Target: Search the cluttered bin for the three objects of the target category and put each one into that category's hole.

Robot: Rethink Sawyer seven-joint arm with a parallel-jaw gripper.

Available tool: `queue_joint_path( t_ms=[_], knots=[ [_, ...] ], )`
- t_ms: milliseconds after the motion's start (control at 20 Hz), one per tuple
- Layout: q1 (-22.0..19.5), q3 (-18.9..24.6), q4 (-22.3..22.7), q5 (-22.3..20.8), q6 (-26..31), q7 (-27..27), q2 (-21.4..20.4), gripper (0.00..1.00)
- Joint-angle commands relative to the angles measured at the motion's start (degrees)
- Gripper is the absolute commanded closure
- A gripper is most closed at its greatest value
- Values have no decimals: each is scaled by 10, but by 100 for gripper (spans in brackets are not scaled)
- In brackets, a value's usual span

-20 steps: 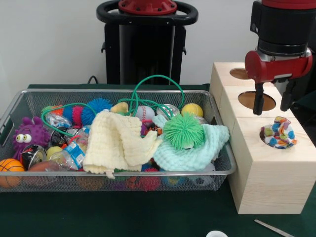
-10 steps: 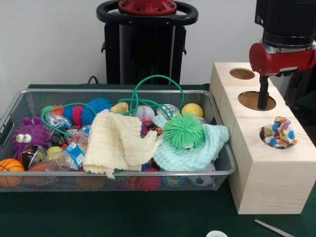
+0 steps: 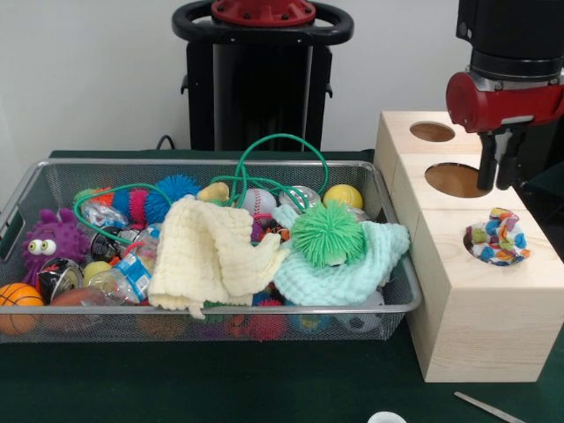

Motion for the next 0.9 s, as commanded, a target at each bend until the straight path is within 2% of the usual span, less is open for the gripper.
queue_joint_path(
  t_ms=[50, 100, 400, 900],
  knots=[
    [1, -7, -12, -1, 59, 115, 27, 100],
    [1, -10, -3, 7, 49, 130, 26, 100],
    [1, -5, 0, 12, 27, 130, 42, 100],
    [0, 14, 33, 31, -15, 135, 67, 100]
  ],
)
